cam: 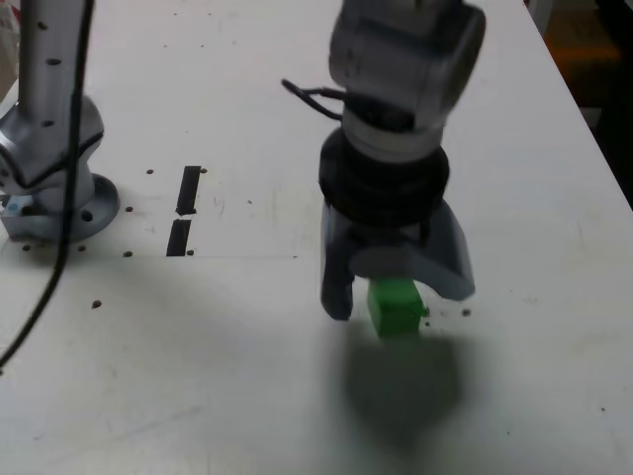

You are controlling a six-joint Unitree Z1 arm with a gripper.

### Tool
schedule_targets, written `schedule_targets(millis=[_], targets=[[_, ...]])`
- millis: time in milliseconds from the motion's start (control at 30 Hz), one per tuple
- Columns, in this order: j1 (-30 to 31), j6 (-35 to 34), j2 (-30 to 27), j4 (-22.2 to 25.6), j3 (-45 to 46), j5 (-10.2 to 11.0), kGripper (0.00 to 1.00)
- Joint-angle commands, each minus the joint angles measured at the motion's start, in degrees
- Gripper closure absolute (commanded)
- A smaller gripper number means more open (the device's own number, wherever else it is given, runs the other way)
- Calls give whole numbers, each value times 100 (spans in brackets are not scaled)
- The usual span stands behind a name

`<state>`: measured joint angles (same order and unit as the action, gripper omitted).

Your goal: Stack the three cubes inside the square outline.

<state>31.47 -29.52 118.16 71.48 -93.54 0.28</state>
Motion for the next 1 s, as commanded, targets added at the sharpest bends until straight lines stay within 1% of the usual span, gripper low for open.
schedule_targets(millis=[0, 233, 500, 700, 833, 900, 967], targets=[[7, 26, 50, -27, 5, -26, 5], [-84, 217, 259, -199, 93, -197, 5], [-294, 438, 359, -271, 202, -249, 5], [-379, 523, 449, -313, 273, -326, 8], [-432, 611, 517, -327, 334, -468, 16], [-459, 642, 546, -334, 370, -546, 22], [-486, 659, 573, -365, 391, -607, 32]])
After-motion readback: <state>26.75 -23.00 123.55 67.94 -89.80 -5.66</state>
